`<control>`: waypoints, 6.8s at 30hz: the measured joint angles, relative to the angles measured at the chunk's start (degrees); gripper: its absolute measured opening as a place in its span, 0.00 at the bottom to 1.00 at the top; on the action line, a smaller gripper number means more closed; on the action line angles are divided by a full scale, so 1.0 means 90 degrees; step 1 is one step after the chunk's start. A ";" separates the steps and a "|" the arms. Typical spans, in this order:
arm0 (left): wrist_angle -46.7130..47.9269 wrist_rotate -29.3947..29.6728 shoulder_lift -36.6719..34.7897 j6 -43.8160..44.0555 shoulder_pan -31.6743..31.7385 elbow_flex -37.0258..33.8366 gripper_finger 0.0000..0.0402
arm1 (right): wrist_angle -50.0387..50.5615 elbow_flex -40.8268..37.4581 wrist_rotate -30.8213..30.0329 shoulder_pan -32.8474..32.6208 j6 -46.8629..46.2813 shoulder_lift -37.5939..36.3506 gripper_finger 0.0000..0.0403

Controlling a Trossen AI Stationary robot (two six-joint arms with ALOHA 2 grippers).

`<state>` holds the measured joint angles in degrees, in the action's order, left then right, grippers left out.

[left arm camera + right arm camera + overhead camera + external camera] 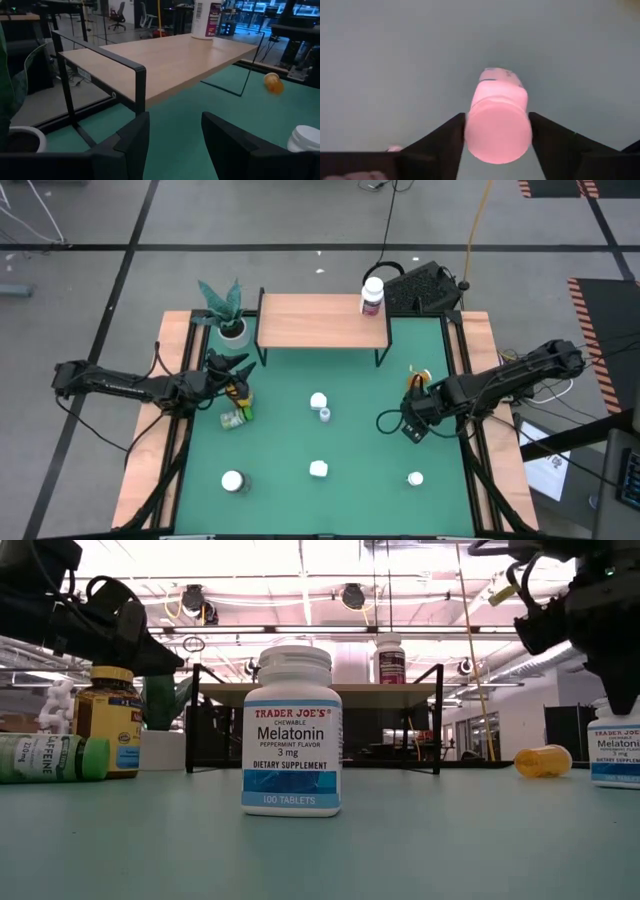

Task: Pick and place medicine bottles onto shelf by color
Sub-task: Put the white blue medicine bottle on the top right of the shelf, then put the yellow medicine bottle on the shelf

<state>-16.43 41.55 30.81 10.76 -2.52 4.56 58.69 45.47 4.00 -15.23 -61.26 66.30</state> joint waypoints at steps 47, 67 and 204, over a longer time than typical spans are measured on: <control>0.0041 -0.0023 0.0000 -0.0107 0.0248 0.0002 0.46 | 0.2770 0.8128 -0.1085 0.5186 1.0387 0.4436 0.46; 0.0063 -0.0045 0.0000 -0.0138 0.0248 0.0002 0.46 | 0.2654 0.8122 -0.1451 0.5183 1.0383 0.4416 0.52; 0.1268 -0.2974 0.3643 -0.2544 -0.1375 0.4136 0.60 | -1.3586 -0.1743 -0.0107 0.1237 0.6234 0.2521 0.79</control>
<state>-5.01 14.79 63.59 -12.13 -14.90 41.78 -63.58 29.79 3.04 -4.10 -5.16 88.99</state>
